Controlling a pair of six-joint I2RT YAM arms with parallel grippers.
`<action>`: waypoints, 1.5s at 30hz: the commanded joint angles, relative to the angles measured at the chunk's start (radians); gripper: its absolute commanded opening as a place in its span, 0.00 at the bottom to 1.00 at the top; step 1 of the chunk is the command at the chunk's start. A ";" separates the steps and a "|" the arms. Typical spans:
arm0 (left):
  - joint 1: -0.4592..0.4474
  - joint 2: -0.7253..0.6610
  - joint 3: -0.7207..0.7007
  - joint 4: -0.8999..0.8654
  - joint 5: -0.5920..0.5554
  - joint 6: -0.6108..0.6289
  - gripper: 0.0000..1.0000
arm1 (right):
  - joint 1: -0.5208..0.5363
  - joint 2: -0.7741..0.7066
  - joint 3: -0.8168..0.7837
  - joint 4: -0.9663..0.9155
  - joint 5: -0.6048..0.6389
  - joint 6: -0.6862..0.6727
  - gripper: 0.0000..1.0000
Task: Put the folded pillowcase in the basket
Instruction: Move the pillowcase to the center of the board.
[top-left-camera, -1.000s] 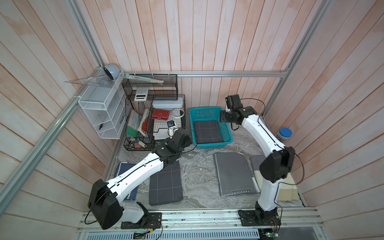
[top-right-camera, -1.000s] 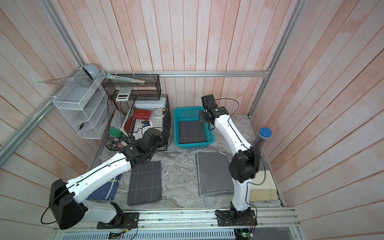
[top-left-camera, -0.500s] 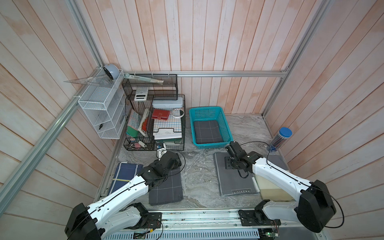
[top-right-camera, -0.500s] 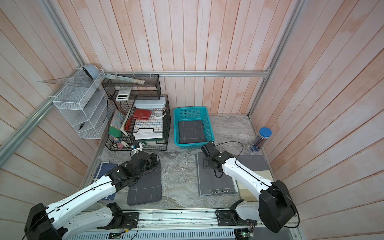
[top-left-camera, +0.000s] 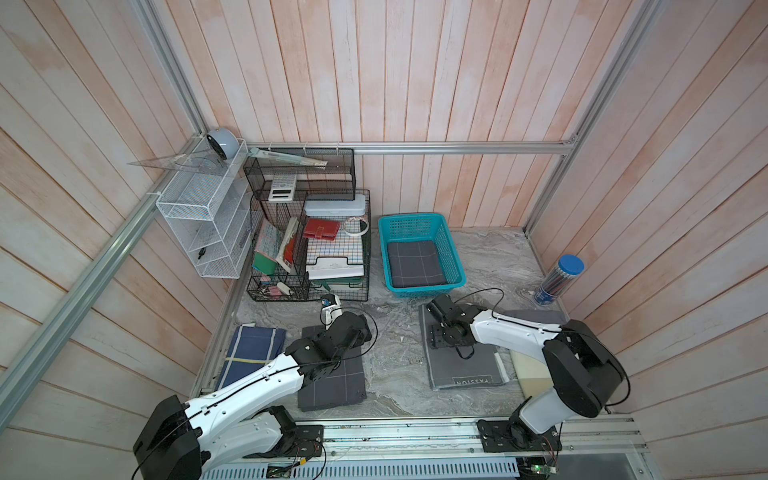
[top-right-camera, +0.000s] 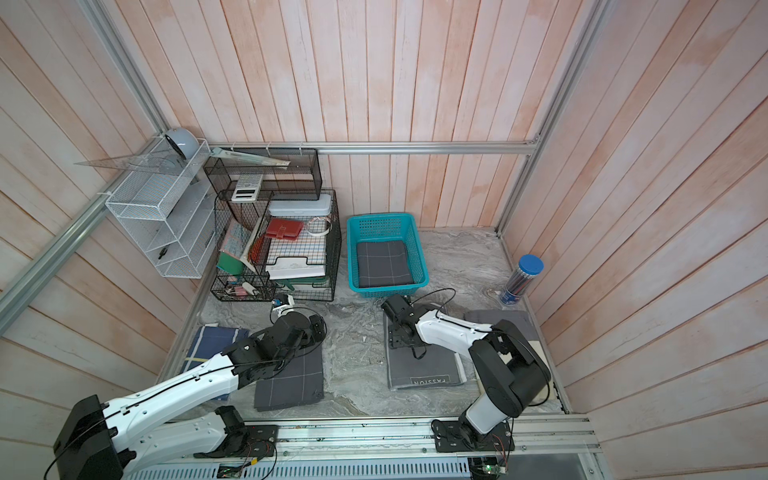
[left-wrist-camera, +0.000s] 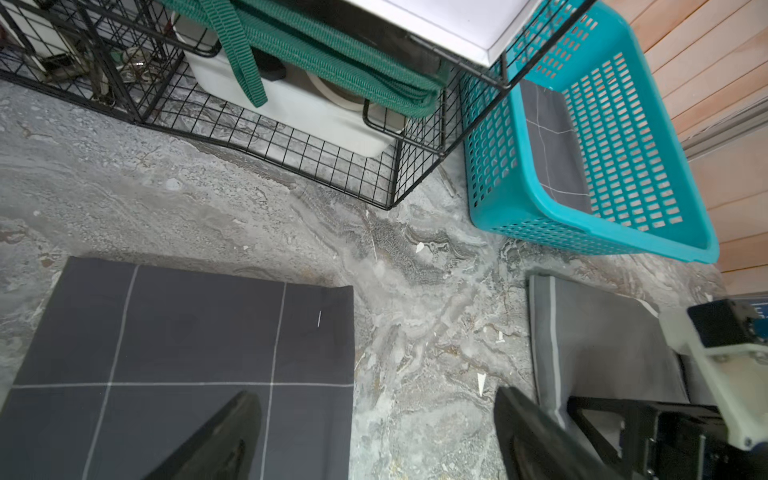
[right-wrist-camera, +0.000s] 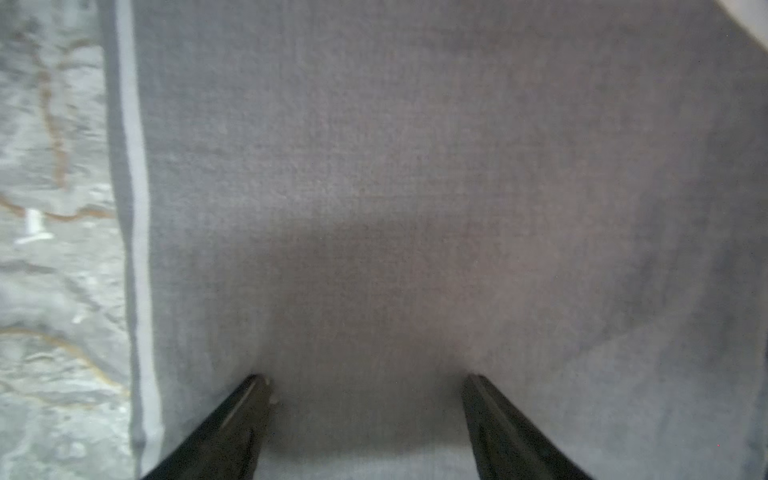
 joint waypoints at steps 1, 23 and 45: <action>-0.003 0.021 -0.018 -0.017 -0.019 -0.045 0.93 | 0.099 0.066 0.038 -0.005 -0.034 0.031 0.81; -0.143 0.318 0.122 0.039 0.011 -0.125 0.92 | 0.007 -0.115 -0.115 -0.018 0.033 0.091 0.82; -0.182 0.486 0.181 0.012 0.081 -0.182 0.81 | -0.046 -0.452 -0.307 0.070 -0.039 0.161 0.79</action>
